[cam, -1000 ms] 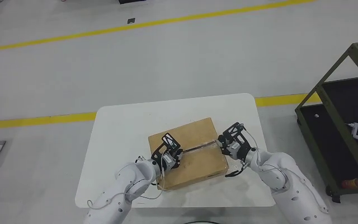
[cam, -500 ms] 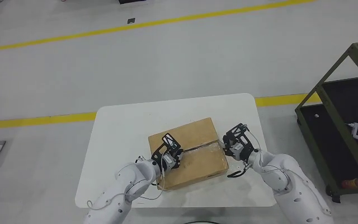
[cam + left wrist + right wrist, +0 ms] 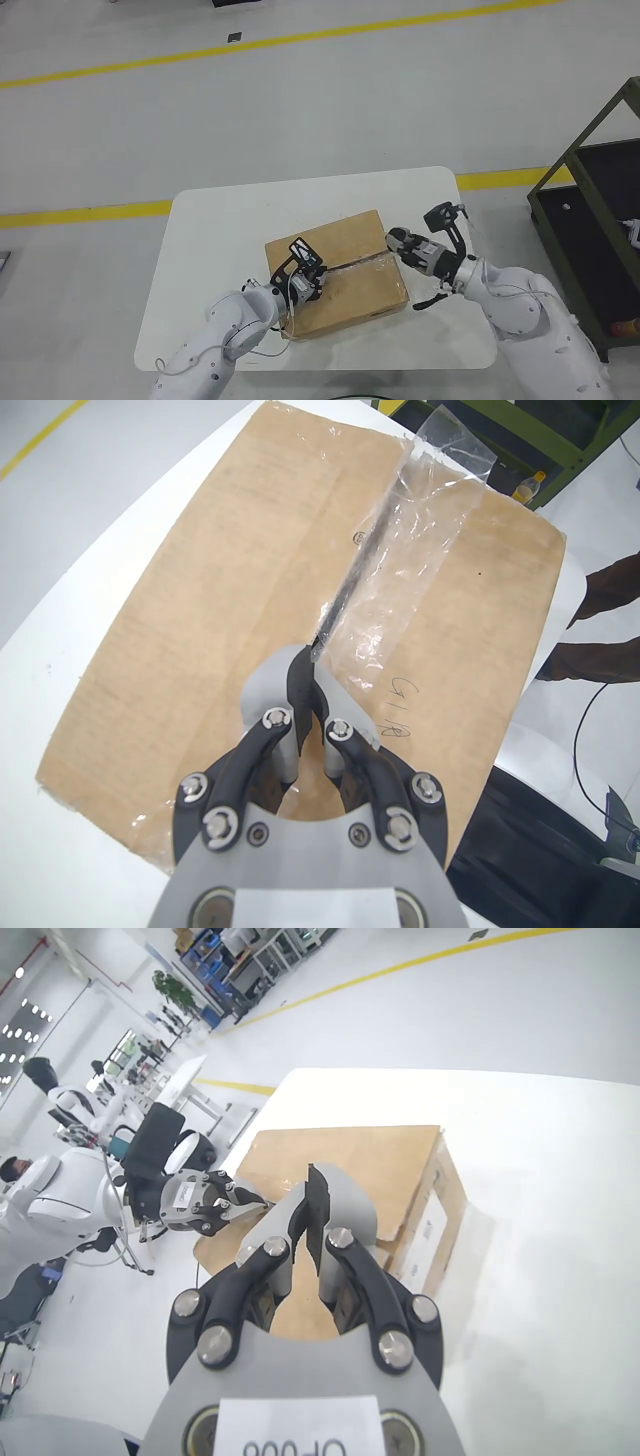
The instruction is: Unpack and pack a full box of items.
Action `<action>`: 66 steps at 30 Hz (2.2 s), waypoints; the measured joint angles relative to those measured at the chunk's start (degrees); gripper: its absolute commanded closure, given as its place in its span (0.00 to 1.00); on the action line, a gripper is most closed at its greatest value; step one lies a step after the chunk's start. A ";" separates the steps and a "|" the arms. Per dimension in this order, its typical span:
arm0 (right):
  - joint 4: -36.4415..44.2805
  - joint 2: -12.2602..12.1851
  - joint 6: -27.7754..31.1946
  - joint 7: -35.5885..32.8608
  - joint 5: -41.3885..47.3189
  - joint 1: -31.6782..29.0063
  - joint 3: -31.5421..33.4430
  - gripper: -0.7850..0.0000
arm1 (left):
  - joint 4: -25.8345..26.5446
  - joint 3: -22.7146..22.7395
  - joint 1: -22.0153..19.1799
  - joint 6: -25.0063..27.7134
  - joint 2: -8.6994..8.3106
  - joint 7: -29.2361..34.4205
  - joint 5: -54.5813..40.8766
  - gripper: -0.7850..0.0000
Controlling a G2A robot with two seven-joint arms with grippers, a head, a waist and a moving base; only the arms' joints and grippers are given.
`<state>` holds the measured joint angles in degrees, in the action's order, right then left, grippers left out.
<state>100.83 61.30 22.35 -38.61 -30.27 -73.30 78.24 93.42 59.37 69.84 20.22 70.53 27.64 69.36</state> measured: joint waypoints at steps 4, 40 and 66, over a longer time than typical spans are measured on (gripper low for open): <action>-2.89 0.55 0.06 0.87 -3.56 2.43 -4.64 1.00 | -0.01 -0.02 0.00 -0.17 0.02 -0.09 0.05 1.00; -8.22 2.22 0.77 6.75 -19.01 6.29 -16.21 1.00 | 9.80 11.82 8.85 -4.56 -2.07 -0.77 -0.12 0.00; -13.22 4.76 1.24 7.82 -18.44 13.00 -23.55 1.00 | 13.55 25.62 18.30 -10.54 -3.53 -1.65 -4.26 0.00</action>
<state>87.61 66.06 23.59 -30.80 -48.71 -60.30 54.68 106.97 84.99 88.15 9.68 66.99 25.99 65.10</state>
